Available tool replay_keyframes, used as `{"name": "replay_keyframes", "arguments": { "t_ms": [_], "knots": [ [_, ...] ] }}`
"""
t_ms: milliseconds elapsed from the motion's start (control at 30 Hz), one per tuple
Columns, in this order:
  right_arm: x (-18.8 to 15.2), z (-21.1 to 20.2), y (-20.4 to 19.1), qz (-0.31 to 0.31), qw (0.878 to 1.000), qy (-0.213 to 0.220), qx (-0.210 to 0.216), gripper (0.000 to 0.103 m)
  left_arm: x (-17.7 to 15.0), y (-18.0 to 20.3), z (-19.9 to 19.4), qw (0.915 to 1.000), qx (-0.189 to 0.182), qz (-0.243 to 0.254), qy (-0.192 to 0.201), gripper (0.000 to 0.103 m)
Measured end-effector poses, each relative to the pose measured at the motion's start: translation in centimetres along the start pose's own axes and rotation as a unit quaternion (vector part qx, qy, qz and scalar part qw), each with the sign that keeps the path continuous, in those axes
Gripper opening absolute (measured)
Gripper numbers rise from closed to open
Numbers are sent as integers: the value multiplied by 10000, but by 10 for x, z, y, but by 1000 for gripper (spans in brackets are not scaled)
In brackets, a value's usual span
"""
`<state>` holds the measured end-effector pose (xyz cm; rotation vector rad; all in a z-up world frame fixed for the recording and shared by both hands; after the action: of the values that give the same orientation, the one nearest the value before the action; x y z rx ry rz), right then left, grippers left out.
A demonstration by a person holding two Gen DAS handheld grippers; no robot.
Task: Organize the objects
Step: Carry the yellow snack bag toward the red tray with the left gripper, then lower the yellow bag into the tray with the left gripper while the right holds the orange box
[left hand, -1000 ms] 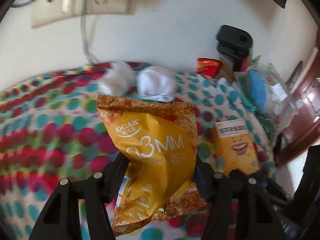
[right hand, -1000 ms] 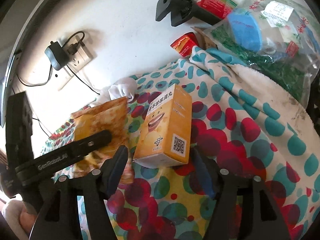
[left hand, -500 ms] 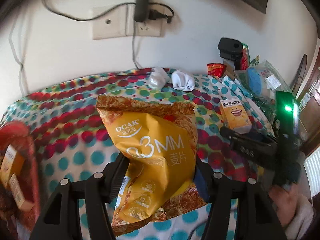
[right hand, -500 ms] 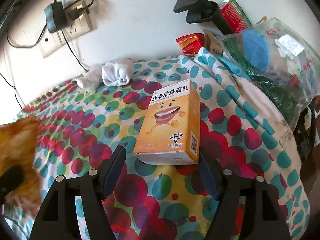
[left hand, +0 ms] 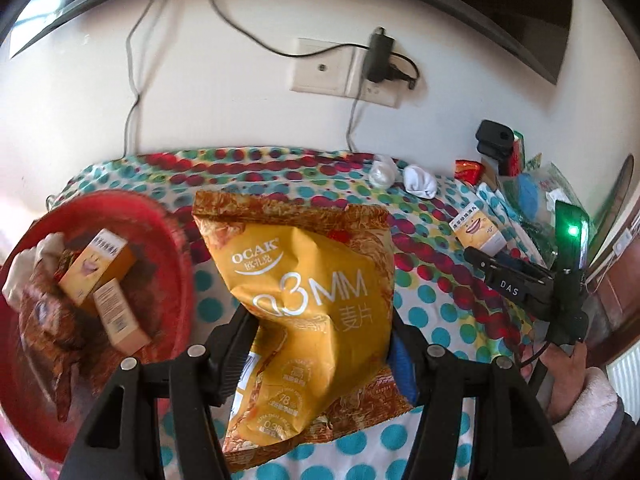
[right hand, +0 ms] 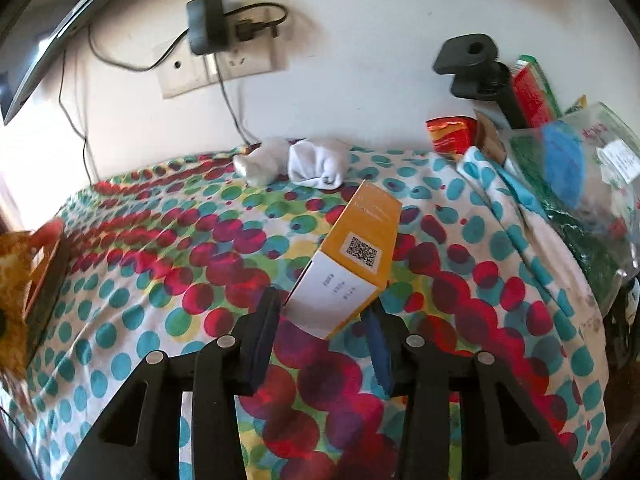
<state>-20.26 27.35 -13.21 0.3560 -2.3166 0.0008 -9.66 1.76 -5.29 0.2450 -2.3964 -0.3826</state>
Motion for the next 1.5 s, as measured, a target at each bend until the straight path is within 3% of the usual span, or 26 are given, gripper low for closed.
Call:
{"name": "replay_keyframes", "arguments": {
  "t_ms": [67, 233, 433, 567, 633, 867, 967, 1100, 1167, 1300, 1500],
  "knots": [
    [0, -1, 0, 24, 10000, 15, 13, 39, 2, -8, -6, 9999, 29, -85, 48, 62],
    [-5, -8, 7, 351, 9979, 240, 497, 38, 5, -35, -23, 9992, 83, -371, 109, 62],
    [-13, -9, -16, 8, 9958, 69, 913, 38, 7, -64, -39, 9970, 127, -726, 221, 62],
    [-13, -11, -32, -364, 9961, 49, 806, 41, 6, -74, -46, 9962, 128, -821, 256, 62],
    [-14, -9, -33, -387, 9965, -12, 738, 58, 6, -79, -50, 9958, 123, -857, 301, 62],
    [-14, -9, -35, -261, 9966, -26, 778, 59, 7, -104, -57, 9931, 243, -1102, 309, 62],
    [-12, -8, -36, -244, 9975, -44, 663, 56, 7, -113, -60, 9918, 286, -1198, 328, 62],
    [-11, -3, -39, -117, 9981, -139, 585, 37, 8, -123, -65, 9905, 358, -1275, 358, 62],
    [-12, 0, -44, -117, 9980, -232, 573, 35, 9, -128, -67, 9900, 418, -1296, 360, 62],
    [-9, -5, -46, -300, 9992, -207, 143, 27, 15, -140, -74, 9890, 529, -1311, 441, 62],
    [-5, -11, -45, -346, 9993, -121, 1, 27, 24, -159, -85, 9867, 777, -1307, 570, 62]
  ]
}}
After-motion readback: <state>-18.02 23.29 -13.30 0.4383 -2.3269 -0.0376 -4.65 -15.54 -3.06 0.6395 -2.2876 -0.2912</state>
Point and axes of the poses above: each gripper's, at about its wrist camera, not at the fingertips, and z roughly the way its jaws point, y to its right, x to its top, the point moved 6 cm from there along z, roughly the way its jaws point, and after that the axes turned 15 degrees about -z, right-handed, at the moved point
